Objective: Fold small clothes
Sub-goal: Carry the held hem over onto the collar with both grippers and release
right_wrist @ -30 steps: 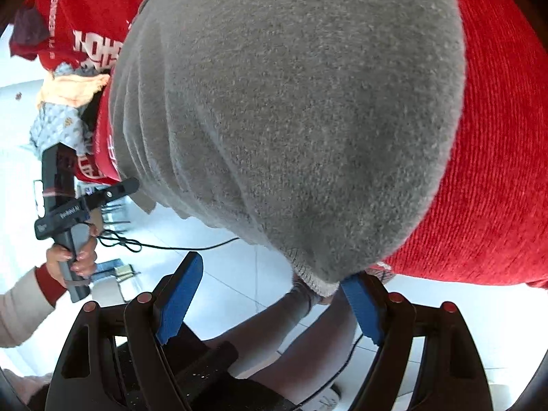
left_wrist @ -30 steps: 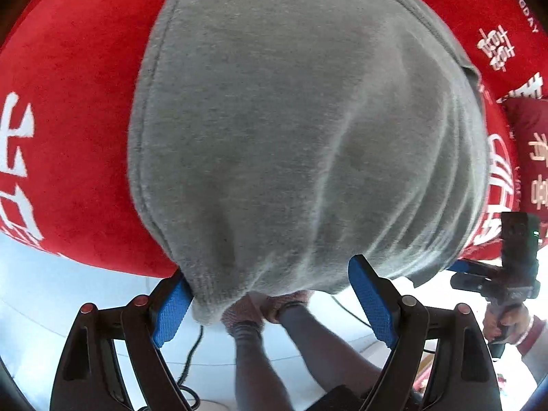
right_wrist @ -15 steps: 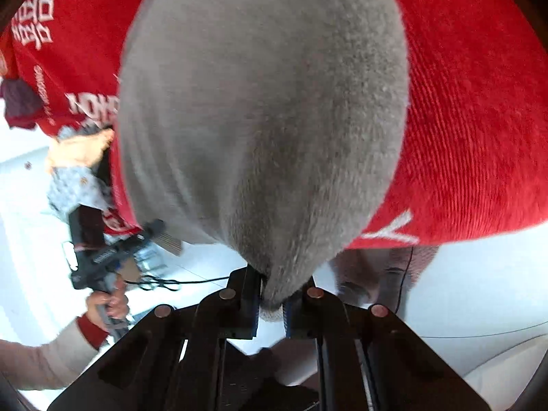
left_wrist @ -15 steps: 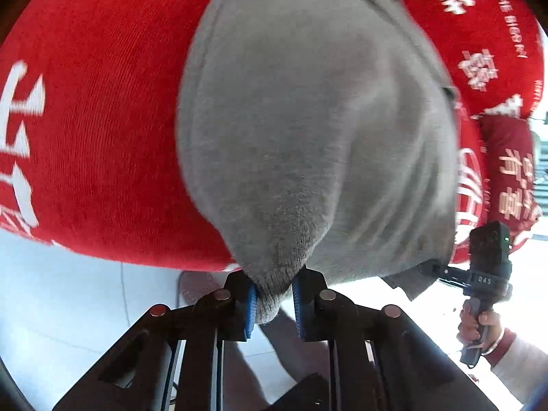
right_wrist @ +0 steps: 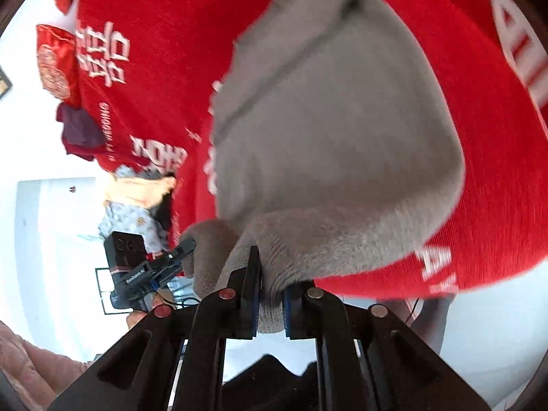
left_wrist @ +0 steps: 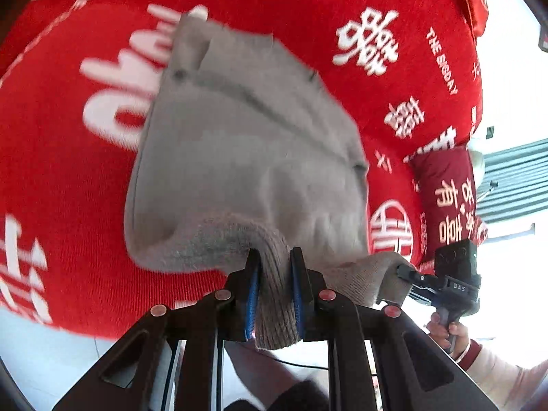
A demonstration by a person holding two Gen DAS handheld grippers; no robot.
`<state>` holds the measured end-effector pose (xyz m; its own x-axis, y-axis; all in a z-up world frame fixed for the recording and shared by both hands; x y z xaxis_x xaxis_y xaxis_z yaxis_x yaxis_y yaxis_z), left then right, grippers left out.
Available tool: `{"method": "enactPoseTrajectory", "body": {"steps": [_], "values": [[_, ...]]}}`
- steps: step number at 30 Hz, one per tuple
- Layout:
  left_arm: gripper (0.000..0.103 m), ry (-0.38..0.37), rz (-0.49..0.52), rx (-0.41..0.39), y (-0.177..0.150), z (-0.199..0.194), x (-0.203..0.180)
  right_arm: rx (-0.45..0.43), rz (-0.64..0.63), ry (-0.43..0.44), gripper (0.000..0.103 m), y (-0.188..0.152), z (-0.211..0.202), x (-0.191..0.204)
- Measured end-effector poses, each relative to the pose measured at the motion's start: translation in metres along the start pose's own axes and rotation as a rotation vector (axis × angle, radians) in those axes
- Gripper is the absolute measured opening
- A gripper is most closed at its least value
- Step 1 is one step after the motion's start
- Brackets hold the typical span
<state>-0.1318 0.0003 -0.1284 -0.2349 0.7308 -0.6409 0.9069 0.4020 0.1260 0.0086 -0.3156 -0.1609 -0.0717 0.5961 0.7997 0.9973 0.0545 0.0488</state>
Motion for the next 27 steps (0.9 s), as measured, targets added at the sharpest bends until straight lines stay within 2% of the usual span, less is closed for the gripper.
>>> {"method": "enactPoseTrajectory", "body": {"steps": [4,8,15,19,22,25,26,27], "values": [[0.018,0.013,-0.026,-0.055,0.046,0.003,-0.002,-0.030,-0.029,0.027,0.011,0.044,-0.006,0.020],[0.018,0.026,-0.051,-0.103,0.095,0.011,-0.001,-0.032,-0.074,0.037,0.011,0.107,0.001,0.035],[0.018,0.062,-0.097,-0.173,0.202,0.057,0.006,0.011,-0.116,0.034,0.011,0.219,0.034,0.042],[0.018,0.118,-0.116,-0.167,0.239,0.086,0.019,0.022,-0.083,0.023,0.011,0.271,0.058,0.025],[0.018,0.187,-0.138,-0.170,0.255,0.093,0.028,0.027,-0.031,-0.007,0.011,0.295,0.074,0.003],[0.020,0.272,-0.093,-0.139,0.256,0.091,0.026,0.080,0.034,-0.105,0.012,0.306,0.097,-0.028],[0.032,0.293,-0.067,-0.119,0.254,0.091,0.023,0.090,0.044,-0.112,0.015,0.305,0.101,-0.032],[0.056,0.323,-0.024,-0.089,0.248,0.090,0.019,0.091,0.045,-0.125,0.015,0.304,0.102,-0.033]]}}
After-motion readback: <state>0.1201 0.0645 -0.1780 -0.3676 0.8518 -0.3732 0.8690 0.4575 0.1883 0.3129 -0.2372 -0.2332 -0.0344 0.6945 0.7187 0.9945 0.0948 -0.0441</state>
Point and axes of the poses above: each gripper's, at about its wrist camera, not at the fingertips, and z roughly the way its jaws point, x to its left, y to its top, the point moved 5 cm from there along z, roughly the way its jaws point, and after that the axes turned 3 degrees about x, right-handed, at the moved point
